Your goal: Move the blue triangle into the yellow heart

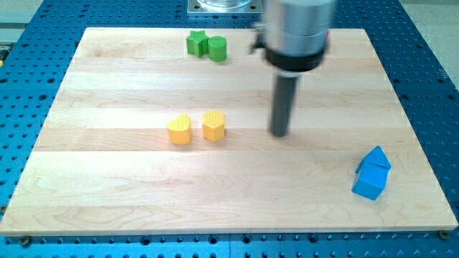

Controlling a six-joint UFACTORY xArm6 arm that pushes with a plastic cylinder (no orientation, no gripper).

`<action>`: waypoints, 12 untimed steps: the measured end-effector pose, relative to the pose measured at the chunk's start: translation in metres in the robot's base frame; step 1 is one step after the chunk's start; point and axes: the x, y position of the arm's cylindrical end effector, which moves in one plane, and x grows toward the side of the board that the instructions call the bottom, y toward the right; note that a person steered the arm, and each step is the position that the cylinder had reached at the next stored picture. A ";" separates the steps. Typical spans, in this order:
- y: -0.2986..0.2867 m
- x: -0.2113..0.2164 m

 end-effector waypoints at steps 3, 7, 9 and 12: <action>0.191 0.080; 0.142 0.086; 0.087 0.078; 0.102 0.080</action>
